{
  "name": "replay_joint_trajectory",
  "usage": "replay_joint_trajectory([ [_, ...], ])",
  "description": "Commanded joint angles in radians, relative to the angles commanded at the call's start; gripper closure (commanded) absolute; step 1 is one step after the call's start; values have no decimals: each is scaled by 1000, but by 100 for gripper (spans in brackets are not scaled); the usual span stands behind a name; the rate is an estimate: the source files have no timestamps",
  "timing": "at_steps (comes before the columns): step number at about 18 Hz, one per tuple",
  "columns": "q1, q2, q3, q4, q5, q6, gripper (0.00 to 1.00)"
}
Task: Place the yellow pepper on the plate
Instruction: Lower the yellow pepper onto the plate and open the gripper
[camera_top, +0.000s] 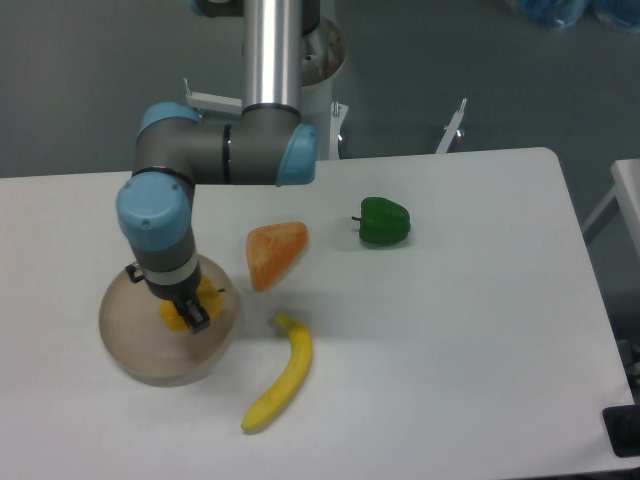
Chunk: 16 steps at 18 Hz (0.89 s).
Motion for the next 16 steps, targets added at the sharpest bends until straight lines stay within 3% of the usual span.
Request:
replay_joint_trajectory([
  [4, -15, -14, -6, 2, 0, 0, 57],
  [6, -18, -14, -6, 2, 0, 0, 42],
  [7, -18, -12, -6, 2, 2, 0, 28],
  [8, -25, -12, -2, 2, 6, -2, 0],
  [13, -17, 6, 12, 0, 14, 0, 0],
  [16, 53, 12, 41, -8, 24, 9, 0],
])
